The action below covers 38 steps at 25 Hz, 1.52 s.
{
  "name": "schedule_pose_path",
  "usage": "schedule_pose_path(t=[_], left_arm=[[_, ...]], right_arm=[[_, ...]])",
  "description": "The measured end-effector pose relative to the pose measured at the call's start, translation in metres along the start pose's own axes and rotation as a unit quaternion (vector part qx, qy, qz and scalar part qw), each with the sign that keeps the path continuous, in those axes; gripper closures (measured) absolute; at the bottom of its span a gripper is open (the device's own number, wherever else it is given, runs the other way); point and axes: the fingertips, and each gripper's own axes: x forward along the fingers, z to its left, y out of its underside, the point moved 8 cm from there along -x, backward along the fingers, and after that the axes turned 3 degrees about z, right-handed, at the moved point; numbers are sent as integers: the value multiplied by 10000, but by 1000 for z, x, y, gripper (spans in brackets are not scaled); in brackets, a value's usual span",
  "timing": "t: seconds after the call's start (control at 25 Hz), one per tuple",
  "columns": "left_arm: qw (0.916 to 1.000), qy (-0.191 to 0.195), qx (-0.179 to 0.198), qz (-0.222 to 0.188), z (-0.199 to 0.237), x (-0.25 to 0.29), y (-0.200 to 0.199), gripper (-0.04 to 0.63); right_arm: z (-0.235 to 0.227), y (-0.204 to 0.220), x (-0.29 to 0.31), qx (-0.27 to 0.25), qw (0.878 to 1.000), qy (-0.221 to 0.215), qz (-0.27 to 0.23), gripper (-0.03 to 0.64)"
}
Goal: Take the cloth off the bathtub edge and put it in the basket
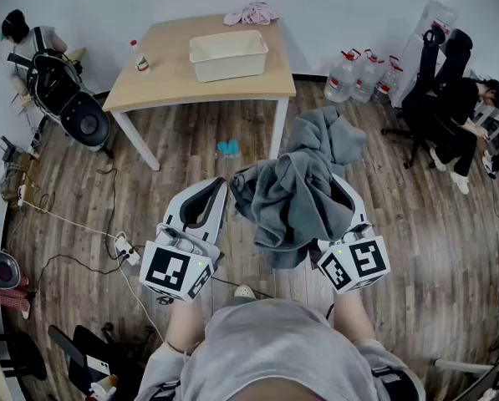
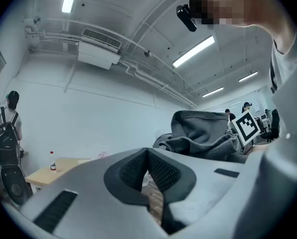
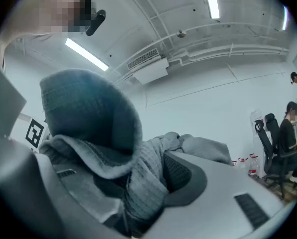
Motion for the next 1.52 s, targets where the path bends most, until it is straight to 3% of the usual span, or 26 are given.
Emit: schedule_pose_path(t=[0.24,0.84,1.16,1.52], left_arm=[[10000,10,-11,16,4,2,5,595],[9998,89,-168,31,64,-5,13,595],[9998,-60,-160,62,86,15,14,595],[9993,-337,-129,-85,118,73,13,595]], right_arm=[[1,3,3,-39,10000,51,-39,459],[37,10,42,-39,9999,66,68,459],[22,8,74,-179,9998,60,43,457],[-22,8,141,-142,9995,-277,-82,456]])
